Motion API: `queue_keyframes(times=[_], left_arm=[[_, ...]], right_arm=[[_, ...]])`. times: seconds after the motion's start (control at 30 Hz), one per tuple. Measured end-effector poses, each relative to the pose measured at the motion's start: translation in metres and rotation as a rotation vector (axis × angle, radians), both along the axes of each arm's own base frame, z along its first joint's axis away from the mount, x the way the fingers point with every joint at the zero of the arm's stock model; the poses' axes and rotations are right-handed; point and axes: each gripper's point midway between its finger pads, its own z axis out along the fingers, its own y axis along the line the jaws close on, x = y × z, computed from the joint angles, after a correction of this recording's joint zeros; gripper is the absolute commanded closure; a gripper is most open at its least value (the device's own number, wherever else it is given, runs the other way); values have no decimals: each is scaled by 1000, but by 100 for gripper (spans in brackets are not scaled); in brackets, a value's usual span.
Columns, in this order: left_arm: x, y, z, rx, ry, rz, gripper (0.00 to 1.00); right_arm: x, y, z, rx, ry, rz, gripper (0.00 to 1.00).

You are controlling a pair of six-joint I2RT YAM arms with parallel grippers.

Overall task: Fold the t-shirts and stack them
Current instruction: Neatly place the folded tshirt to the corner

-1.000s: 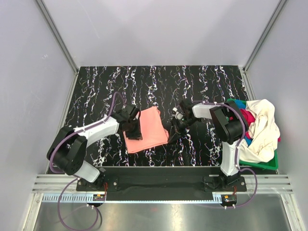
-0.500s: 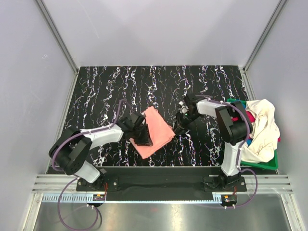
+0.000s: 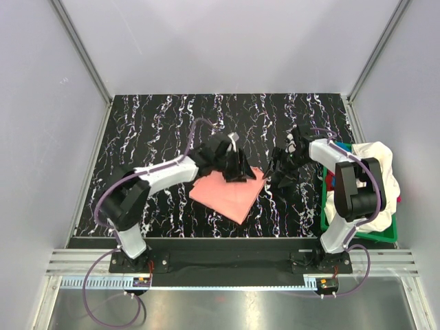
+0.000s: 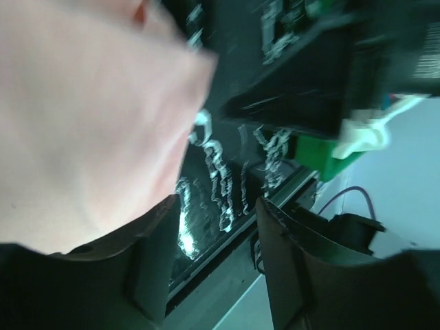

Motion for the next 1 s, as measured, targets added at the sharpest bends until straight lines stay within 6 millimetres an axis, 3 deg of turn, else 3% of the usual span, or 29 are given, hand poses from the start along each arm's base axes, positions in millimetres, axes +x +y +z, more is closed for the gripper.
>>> queue_keyframes(times=[0.1,0.17,0.23,0.27,0.37,0.43,0.57,0.7,0.8,1.0], left_arm=[[30,11,48,-52,-119,12,44],[54,36,68,-65,-190,30,44],[82,67,76,-54,-243,46,44],[92,79,74,-33,-261,30,43],[122,114,56,43,-277,14,42],[129,119,39,90,-270,-45,40],[125,116,-14,160,-211,-180,38],[114,118,-52,206,-144,-243,39],[115,119,-64,223,-126,-255,39],[123,117,-64,224,-142,-252,40]], right_arm=[[2,0,0,2,-10,3,22],[5,3,1,17,-23,4,27],[12,8,0,48,-39,0,39],[16,12,-1,70,-43,-7,45],[22,21,-11,128,-41,-33,50],[19,23,-21,147,-16,-53,50],[13,27,-31,176,29,-76,50],[17,31,-31,198,22,-81,50],[19,34,-32,222,28,-83,52],[25,39,-35,254,57,-83,60]])
